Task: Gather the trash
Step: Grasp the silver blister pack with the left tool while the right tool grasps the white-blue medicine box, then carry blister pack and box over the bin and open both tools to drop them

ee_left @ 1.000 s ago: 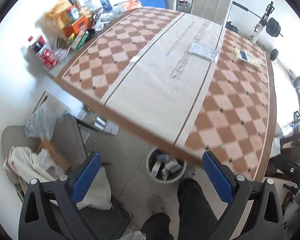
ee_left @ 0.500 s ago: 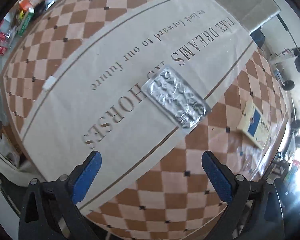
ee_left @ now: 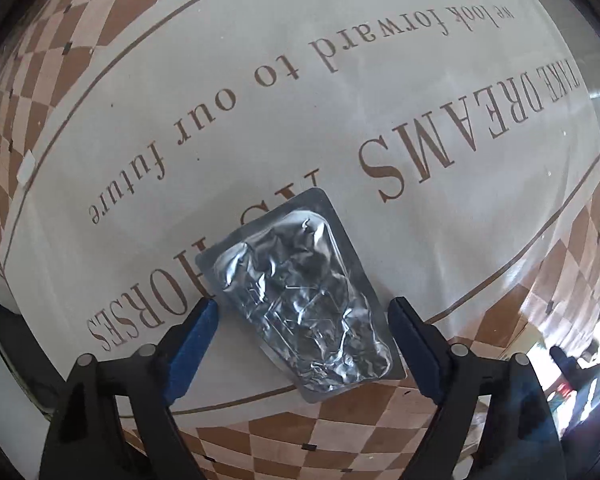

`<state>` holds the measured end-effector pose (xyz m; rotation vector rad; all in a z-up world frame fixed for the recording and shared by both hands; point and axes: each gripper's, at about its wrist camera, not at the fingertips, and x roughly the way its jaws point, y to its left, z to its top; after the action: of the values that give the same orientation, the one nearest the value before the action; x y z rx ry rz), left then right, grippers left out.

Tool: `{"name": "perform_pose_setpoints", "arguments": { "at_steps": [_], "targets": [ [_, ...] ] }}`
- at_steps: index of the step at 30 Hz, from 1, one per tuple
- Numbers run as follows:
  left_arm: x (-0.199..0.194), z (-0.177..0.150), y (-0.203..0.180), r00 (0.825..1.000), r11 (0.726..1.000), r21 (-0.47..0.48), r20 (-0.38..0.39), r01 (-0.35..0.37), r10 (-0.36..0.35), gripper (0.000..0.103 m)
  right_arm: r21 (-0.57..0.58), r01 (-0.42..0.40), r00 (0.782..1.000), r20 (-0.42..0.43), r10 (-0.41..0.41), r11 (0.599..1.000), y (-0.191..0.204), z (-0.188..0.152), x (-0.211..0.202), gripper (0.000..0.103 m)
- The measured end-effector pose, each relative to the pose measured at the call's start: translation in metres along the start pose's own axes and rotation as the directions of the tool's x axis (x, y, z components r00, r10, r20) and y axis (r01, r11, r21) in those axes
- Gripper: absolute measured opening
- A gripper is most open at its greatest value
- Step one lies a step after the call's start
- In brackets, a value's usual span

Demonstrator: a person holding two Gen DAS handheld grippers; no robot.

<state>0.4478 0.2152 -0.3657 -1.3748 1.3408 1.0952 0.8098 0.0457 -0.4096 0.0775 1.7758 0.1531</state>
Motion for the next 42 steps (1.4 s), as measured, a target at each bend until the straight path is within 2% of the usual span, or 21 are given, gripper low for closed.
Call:
{"name": "perform_pose_setpoints", "arguments": {
  "at_steps": [2, 5, 8, 10, 12, 14, 17, 18, 19, 20, 21, 23, 26, 27, 34, 36, 38, 42],
  "targets": [
    [-0.004, -0.008, -0.004, 0.998, 0.993, 0.109, 0.048, -0.048, 0.043, 0.084, -0.013, 0.056, 0.998, -0.007, -0.056, 0.998, 0.014, 0.001, 0.010, 0.103],
    [-0.009, -0.024, -0.005, 0.985, 0.956, 0.250, 0.123, -0.150, 0.122, 0.084, -0.101, 0.147, 0.989, 0.036, -0.144, 0.984, 0.038, -0.003, 0.016, 0.103],
    [-0.008, -0.039, 0.008, 0.978, 0.934, 0.305, 0.145, -0.186, 0.147, 0.084, -0.267, 0.242, 0.969, 0.119, -0.217, 0.933, 0.066, -0.015, 0.023, 0.102],
    [-0.007, -0.047, 0.020, 0.981, 0.933, 0.315, 0.135, -0.176, 0.140, 0.084, -0.415, 0.274, 0.960, 0.175, -0.219, 0.868, 0.085, -0.028, 0.025, 0.102],
    [-0.006, -0.054, 0.035, 0.985, 0.938, 0.309, 0.115, -0.156, 0.126, 0.084, -0.538, 0.310, 0.950, 0.214, -0.229, 0.784, 0.099, -0.043, 0.029, 0.101],
    [0.001, -0.069, 0.043, 0.989, 0.945, 0.298, 0.104, -0.134, 0.108, 0.084, -0.643, 0.339, 0.941, 0.242, -0.238, 0.686, 0.108, -0.060, 0.031, 0.098],
    [0.003, -0.076, 0.060, 0.994, 0.959, 0.266, 0.083, -0.094, 0.074, 0.084, -0.795, 0.376, 0.924, 0.282, -0.260, 0.475, 0.118, -0.094, 0.039, 0.098],
    [0.003, -0.077, 0.061, 0.995, 0.964, 0.254, 0.077, -0.082, 0.065, 0.085, -0.810, 0.390, 0.916, 0.297, -0.268, 0.437, 0.118, -0.102, 0.040, 0.098],
    [0.003, -0.079, 0.061, 0.996, 0.967, 0.245, 0.074, -0.074, 0.057, 0.085, -0.817, 0.399, 0.912, 0.303, -0.278, 0.417, 0.118, -0.107, 0.041, 0.098],
    [0.006, -0.077, 0.071, 0.996, 0.968, 0.241, 0.073, -0.069, 0.053, 0.085, -0.815, 0.403, 0.909, 0.303, -0.287, 0.417, 0.117, -0.110, 0.041, 0.099],
    [0.008, -0.078, 0.075, 0.996, 0.968, 0.239, 0.073, -0.069, 0.053, 0.085, -0.810, 0.392, 0.914, 0.289, -0.285, 0.437, 0.115, -0.112, 0.039, 0.099],
    [0.007, -0.078, 0.075, 0.996, 0.968, 0.241, 0.074, -0.070, 0.053, 0.085, -0.788, 0.329, 0.941, 0.226, -0.251, 0.521, 0.108, -0.109, 0.033, 0.103],
    [0.005, -0.075, 0.060, 0.995, 0.964, 0.252, 0.076, -0.079, 0.062, 0.084, -0.719, 0.282, 0.958, 0.173, -0.230, 0.635, 0.100, -0.106, 0.027, 0.103],
    [0.005, -0.071, 0.053, 0.995, 0.962, 0.261, 0.080, -0.086, 0.067, 0.084, -0.703, 0.262, 0.963, 0.151, -0.222, 0.661, 0.097, -0.105, 0.027, 0.103],
    [0.000, -0.081, 0.033, 0.974, 0.909, 0.368, 0.177, -0.197, 0.140, 0.086, -0.595, 0.156, 0.987, 0.057, -0.152, 0.788, 0.071, -0.098, 0.019, 0.103],
    [0.000, -0.076, 0.027, 0.972, 0.900, 0.381, 0.181, -0.210, 0.150, 0.086, -0.567, 0.125, 0.990, 0.012, -0.143, 0.814, 0.063, -0.093, 0.026, 0.103],
    [-0.001, -0.078, 0.025, 0.971, 0.894, 0.392, 0.181, -0.218, 0.157, 0.084, -0.581, 0.143, 0.988, 0.033, -0.152, 0.801, 0.074, -0.098, 0.028, 0.103],
    [-0.010, -0.073, 0.015, 0.970, 0.888, 0.408, 0.198, -0.211, 0.140, 0.084, -0.582, 0.152, 0.987, 0.048, -0.153, 0.799, 0.098, -0.106, 0.033, 0.103]
  ]
}}
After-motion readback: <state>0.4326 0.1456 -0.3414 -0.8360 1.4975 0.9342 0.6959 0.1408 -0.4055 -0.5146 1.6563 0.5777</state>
